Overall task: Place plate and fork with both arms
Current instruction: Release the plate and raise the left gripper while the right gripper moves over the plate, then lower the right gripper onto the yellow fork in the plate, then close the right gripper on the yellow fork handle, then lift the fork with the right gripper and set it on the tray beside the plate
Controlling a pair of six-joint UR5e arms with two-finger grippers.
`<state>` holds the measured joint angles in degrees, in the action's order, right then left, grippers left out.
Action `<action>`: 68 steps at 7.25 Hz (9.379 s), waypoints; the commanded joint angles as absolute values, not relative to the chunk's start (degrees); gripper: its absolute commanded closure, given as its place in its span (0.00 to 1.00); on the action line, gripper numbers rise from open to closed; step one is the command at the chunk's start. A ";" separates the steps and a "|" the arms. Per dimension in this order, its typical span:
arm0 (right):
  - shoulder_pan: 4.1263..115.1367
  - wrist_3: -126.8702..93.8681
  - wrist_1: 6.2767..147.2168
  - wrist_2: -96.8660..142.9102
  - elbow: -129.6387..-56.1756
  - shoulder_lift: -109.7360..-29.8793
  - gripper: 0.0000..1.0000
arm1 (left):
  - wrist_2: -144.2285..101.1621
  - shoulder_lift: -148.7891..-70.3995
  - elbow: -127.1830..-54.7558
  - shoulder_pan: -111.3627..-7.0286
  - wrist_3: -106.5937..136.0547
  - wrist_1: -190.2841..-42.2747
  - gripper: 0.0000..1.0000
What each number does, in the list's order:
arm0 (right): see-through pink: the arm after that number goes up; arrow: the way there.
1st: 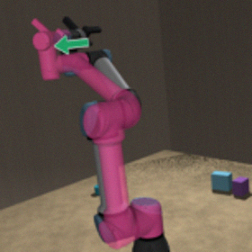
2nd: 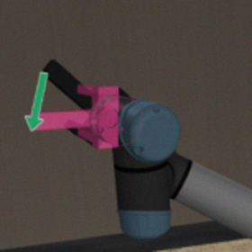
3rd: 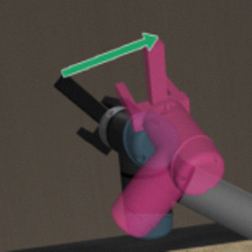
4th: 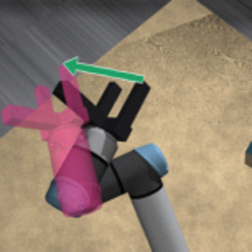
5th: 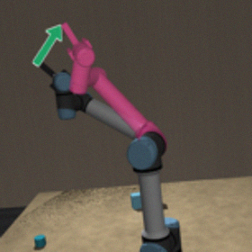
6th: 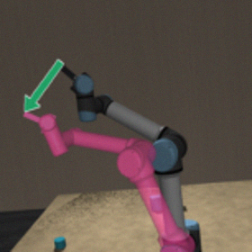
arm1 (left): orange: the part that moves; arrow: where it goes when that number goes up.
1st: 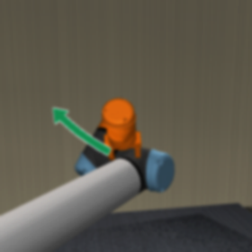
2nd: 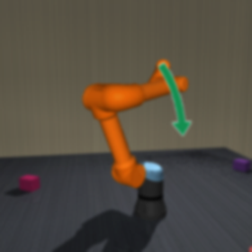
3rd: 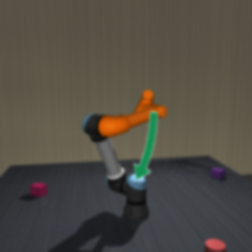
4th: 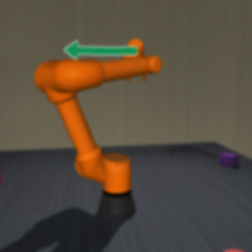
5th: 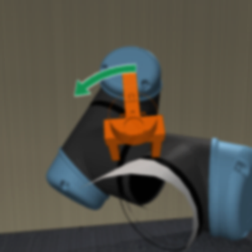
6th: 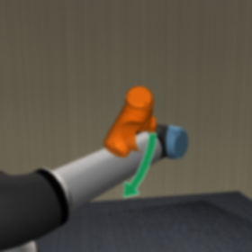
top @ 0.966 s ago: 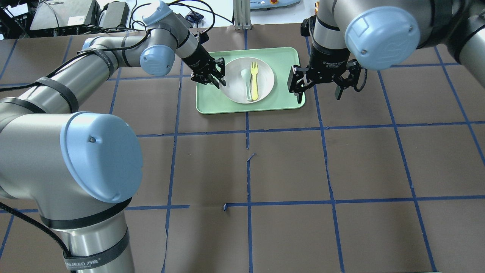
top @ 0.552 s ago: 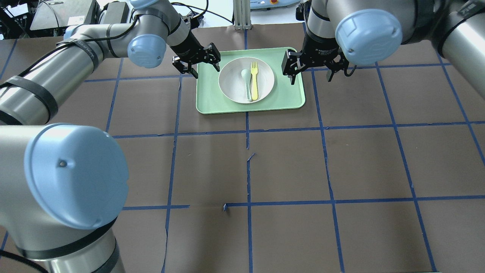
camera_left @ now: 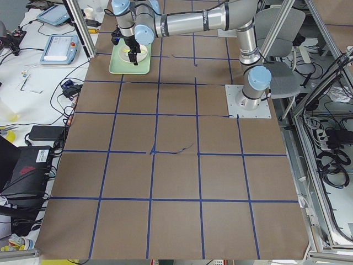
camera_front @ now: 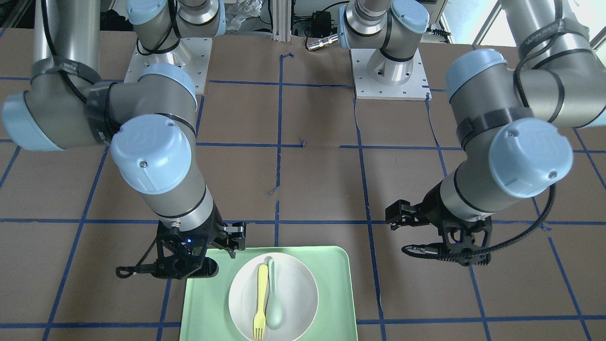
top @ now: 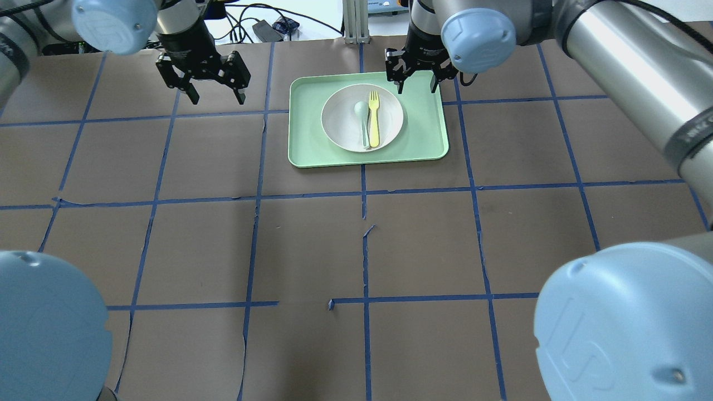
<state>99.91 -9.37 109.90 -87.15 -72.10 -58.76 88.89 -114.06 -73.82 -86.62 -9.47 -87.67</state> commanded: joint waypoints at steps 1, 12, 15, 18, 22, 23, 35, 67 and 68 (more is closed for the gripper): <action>101.60 -12.64 116.85 -85.71 -69.09 -51.45 0.46 | 89.30 -109.35 -78.72 -84.12 -13.18 -89.57 0.00; 102.92 -16.96 121.03 -84.46 -69.17 -43.16 0.47 | 89.47 -107.67 -83.14 -84.02 -13.18 -88.51 0.00; 102.92 -16.35 120.94 -84.55 -69.26 -43.07 0.69 | 89.56 -107.67 -83.14 -84.02 -13.18 -88.42 0.00; 102.92 -16.61 120.59 -84.55 -69.17 -43.50 1.00 | 89.65 -107.67 -83.14 -83.94 -13.18 -88.33 0.00; 102.83 -19.69 120.15 -84.11 -69.34 -49.82 1.00 | 89.65 -107.40 -82.97 -83.85 -13.18 -88.33 0.00; 102.92 -19.69 119.80 -84.11 -69.95 -49.83 1.00 | 89.74 -107.23 -82.97 -83.85 -13.18 -88.33 0.00; 102.92 -15.38 121.82 -84.64 -70.31 -43.85 0.59 | 90.70 -106.35 -83.14 -83.85 -13.18 -88.33 0.00; 95.01 -0.36 120.94 -82.87 -77.08 -48.34 0.16 | 90.79 -104.68 -84.90 -82.88 -13.27 -88.33 0.00; 95.01 -0.26 120.94 -82.97 -77.17 -48.51 0.00 | 90.88 -104.50 -84.90 -82.88 -13.27 -88.33 0.00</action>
<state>95.01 -0.52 120.91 -82.61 -77.06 -48.42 90.78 -104.73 -84.85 -82.87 -13.28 -88.35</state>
